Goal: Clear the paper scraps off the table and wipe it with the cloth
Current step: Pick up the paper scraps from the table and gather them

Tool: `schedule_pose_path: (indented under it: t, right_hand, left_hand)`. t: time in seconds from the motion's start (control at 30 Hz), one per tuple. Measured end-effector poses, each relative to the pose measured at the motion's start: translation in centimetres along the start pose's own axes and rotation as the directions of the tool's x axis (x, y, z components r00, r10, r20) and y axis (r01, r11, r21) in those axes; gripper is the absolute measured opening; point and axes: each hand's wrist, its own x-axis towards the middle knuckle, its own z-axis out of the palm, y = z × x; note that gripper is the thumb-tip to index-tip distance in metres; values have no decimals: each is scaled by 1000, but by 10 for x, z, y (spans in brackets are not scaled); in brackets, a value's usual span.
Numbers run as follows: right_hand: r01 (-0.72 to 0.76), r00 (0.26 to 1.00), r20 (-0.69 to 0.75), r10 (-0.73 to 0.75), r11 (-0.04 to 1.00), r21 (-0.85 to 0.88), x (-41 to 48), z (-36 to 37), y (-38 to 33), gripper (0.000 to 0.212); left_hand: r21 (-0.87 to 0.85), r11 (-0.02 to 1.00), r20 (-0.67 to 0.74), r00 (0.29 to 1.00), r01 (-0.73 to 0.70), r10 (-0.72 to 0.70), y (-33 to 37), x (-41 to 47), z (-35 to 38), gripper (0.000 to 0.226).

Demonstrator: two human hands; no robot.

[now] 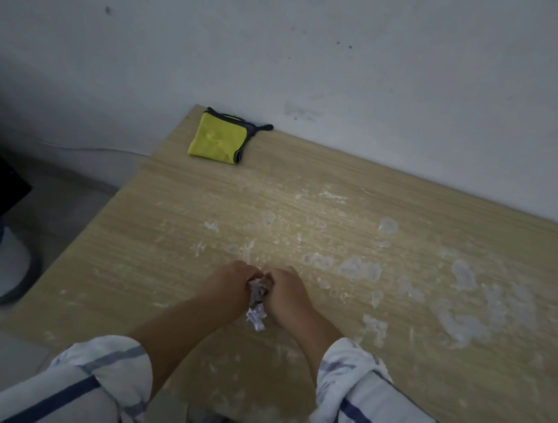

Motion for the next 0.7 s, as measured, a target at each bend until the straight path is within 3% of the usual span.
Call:
schedule_pose_path:
  t: [0.1, 0.27, 0.37, 0.5, 0.6, 0.7]
  right_hand:
    - [64, 998, 16, -64, 998, 4, -10, -5, 3, 23]
    - [134, 988, 110, -110, 961, -243, -25, -1, 19, 70]
    - [118, 993, 27, -115, 960, -255, -31, 17, 22, 66]
    - [109, 984, -117, -131, 979, -174, -32, 33, 19, 49]
    - [86, 987, -121, -106, 983, -161, -33, 35, 15, 48]
    - [74, 987, -125, -103, 974, -212, -37, 33, 18, 52]
  left_hand:
    - [-91, 991, 25, 995, -96, 98, -10, -5, 3, 18]
    - [-97, 944, 128, 936, -317, 328, -22, -15, 9, 58]
    - [-96, 926, 62, 927, -364, 371, -24, -20, 19, 57]
    - [-74, 943, -13, 946, -324, 324, -20, -21, 29, 53]
    - [-31, 964, -50, 964, -264, 263, -18, -22, 33, 55]
    - [4, 952, -46, 951, -306, 306, -21, -25, 37, 58]
